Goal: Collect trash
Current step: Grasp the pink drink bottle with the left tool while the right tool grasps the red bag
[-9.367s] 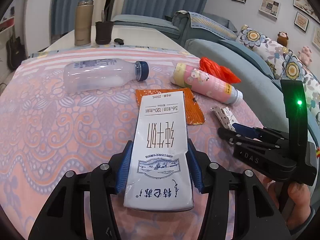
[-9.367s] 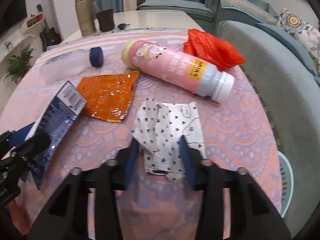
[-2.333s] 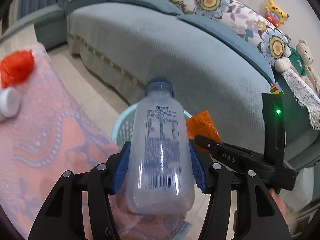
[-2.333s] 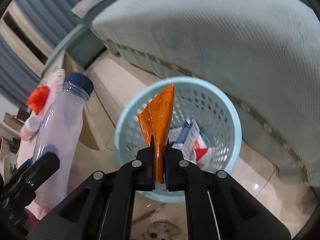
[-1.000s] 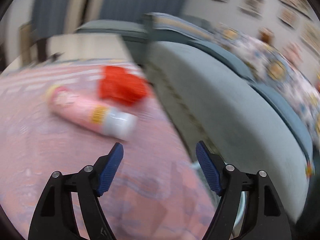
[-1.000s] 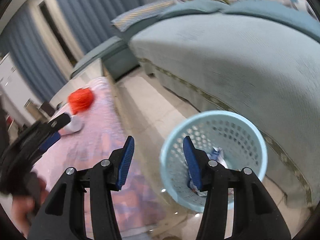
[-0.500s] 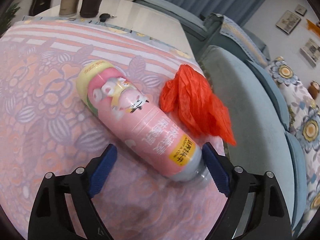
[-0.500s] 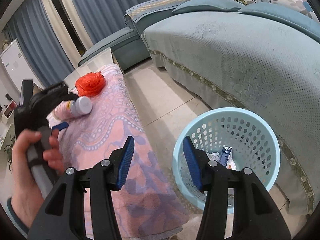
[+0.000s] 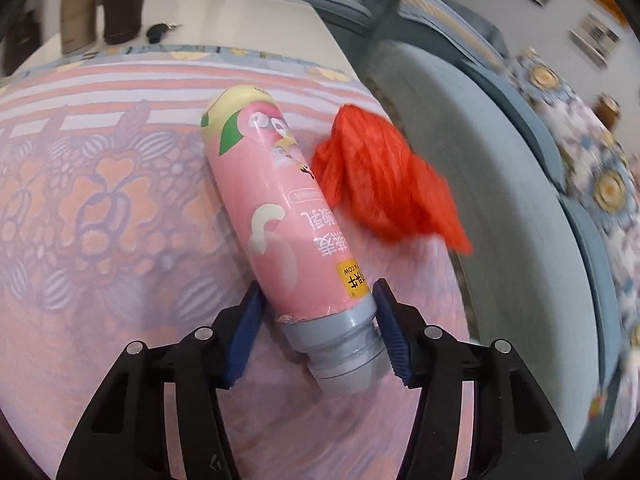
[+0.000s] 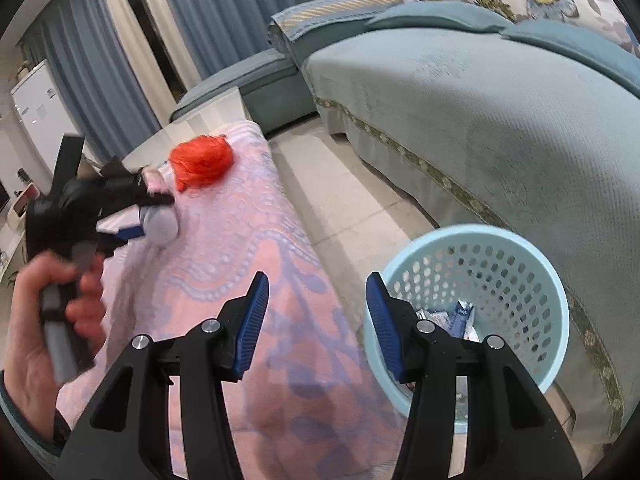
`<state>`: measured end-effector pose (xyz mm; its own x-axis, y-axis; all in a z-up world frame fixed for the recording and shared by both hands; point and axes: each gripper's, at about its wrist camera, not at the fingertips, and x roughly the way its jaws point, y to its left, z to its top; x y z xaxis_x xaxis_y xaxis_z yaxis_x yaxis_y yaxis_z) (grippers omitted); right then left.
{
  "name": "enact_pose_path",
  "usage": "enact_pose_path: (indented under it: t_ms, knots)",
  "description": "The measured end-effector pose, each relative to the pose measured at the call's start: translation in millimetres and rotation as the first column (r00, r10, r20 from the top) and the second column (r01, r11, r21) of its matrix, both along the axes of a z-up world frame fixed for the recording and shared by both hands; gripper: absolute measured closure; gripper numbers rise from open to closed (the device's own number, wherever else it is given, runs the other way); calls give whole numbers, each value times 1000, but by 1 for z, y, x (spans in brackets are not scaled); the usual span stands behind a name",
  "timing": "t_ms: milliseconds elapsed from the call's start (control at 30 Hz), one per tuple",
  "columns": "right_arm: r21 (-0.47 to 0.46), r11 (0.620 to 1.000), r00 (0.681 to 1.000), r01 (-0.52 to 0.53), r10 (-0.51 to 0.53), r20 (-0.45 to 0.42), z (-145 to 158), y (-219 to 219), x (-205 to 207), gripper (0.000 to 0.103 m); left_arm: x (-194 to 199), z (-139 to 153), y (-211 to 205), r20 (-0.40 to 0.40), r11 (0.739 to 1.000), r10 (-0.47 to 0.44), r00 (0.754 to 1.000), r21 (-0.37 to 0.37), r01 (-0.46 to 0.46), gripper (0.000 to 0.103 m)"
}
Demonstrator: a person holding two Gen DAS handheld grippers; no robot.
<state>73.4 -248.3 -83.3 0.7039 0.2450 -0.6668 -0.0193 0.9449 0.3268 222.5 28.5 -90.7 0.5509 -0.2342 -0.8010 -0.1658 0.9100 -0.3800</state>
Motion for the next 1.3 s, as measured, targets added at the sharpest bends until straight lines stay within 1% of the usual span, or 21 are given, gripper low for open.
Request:
enact_pose_path:
  t_ms: [67,167,233,300,367,433,467,533,600,633,733,800,833,867,900,933,967,1067,1133,1233,1300]
  knots:
    - [13,1000,1000,-24,24,18,10,7,5,56,-19,2,16,-10,999,-41,999,-19,41,50]
    - [19,996,995,-87,86,54,29,26,20,56,-45,7,42,-3,997,-82,997,-7,82,50]
    - [10,989,986,-144,143,88,44,47,35,56,-60,9,55,14,995,-97,995,13,97,50]
    - [-33,982,974,-188,190,126,56,72,55,56,-78,9,64,39,995,-90,995,35,88,50]
    - [-78,972,961,-220,229,153,62,96,75,56,-95,1,67,30,993,-97,995,73,94,50]
    - [-76,962,948,-261,271,165,63,118,104,56,-104,-3,66,27,988,-119,992,99,116,49]
    - [-100,959,948,-264,277,159,61,128,120,56,-108,-3,65,33,986,-136,990,102,132,49]
    - [-153,952,948,-267,288,136,57,142,147,55,-112,-1,64,22,976,-171,985,141,167,49]
    - [-164,944,948,-286,303,94,50,153,174,43,-113,4,61,22,961,-201,979,199,193,49]
    - [-163,943,949,-289,304,79,46,157,184,37,-112,5,63,21,958,-208,978,205,200,50]
    - [-170,939,953,-299,304,3,28,170,218,35,-106,7,67,35,963,-201,979,188,191,45]
    - [-171,939,955,-298,296,-35,16,175,229,35,-103,6,67,44,967,-181,982,189,170,42]
    - [-180,938,955,-297,293,-51,10,178,232,36,-100,4,68,42,970,-166,985,187,155,42]
    - [-186,935,953,-303,297,-60,5,180,231,46,-97,0,69,36,974,-148,988,179,139,41]
    - [-197,931,952,-308,302,-61,-1,182,229,52,-96,-4,70,31,979,-129,991,165,122,41]
    - [-214,927,952,-307,301,-63,-3,184,227,68,-95,-6,70,31,982,-115,993,154,109,41]
    - [-212,927,951,-309,304,-55,-1,184,224,76,-96,-7,71,47,984,-101,994,152,93,41]
    - [-202,930,950,-308,311,-18,5,180,207,81,-98,-5,69,63,987,-66,996,153,55,44]
    - [-182,931,947,-317,322,1,11,178,190,81,-103,-5,69,74,988,-43,996,153,32,53]
    - [-138,933,941,-333,339,21,23,171,150,81,-114,-2,67,72,991,-48,996,131,38,55]
    - [-100,930,934,-355,358,14,28,167,124,81,-126,3,66,89,991,-47,995,128,35,56]
